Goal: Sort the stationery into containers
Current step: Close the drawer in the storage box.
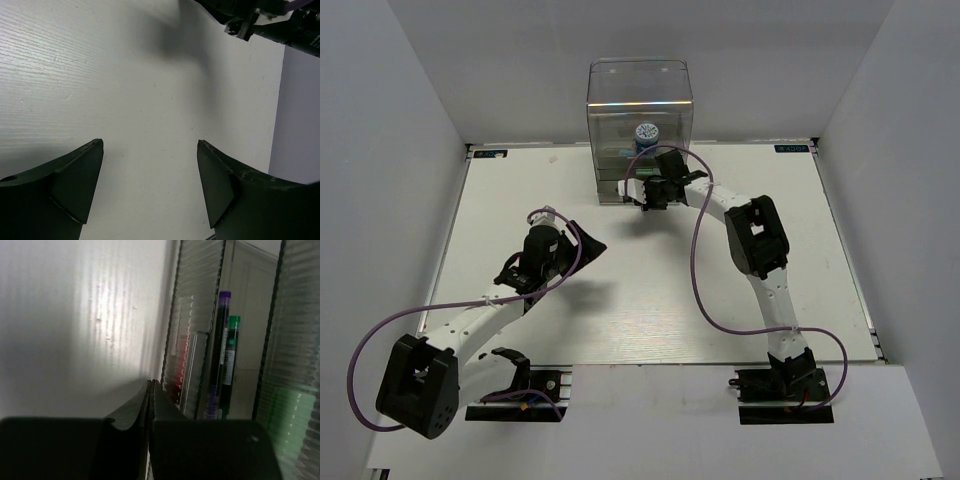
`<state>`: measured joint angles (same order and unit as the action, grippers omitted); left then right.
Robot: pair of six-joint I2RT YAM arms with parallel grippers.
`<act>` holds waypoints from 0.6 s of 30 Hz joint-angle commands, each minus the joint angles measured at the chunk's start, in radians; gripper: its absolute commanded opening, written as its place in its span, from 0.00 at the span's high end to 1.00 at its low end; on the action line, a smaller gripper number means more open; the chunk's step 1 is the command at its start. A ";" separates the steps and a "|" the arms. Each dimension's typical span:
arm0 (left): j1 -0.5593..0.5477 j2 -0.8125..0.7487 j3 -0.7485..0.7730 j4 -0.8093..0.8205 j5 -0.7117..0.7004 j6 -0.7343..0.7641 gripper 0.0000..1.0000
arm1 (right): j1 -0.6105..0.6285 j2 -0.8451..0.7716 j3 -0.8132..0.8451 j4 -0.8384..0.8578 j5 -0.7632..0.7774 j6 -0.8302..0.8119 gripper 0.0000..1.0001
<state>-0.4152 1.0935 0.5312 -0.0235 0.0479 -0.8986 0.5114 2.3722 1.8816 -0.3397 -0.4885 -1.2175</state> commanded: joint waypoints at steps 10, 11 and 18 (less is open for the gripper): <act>0.003 0.008 0.001 -0.001 -0.002 -0.005 0.15 | 0.018 0.038 0.036 0.257 0.260 0.102 1.00; 0.003 0.008 0.001 -0.001 -0.002 -0.005 0.15 | 0.019 0.039 0.036 0.261 0.266 0.102 1.00; 0.003 0.008 0.001 -0.010 -0.011 -0.005 0.15 | 0.019 0.048 0.047 0.295 0.310 0.110 1.00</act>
<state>-0.4152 1.1080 0.5312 -0.0250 0.0475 -0.9028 0.5335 2.4104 1.8812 -0.1200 -0.2283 -1.1221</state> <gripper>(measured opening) 0.851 0.005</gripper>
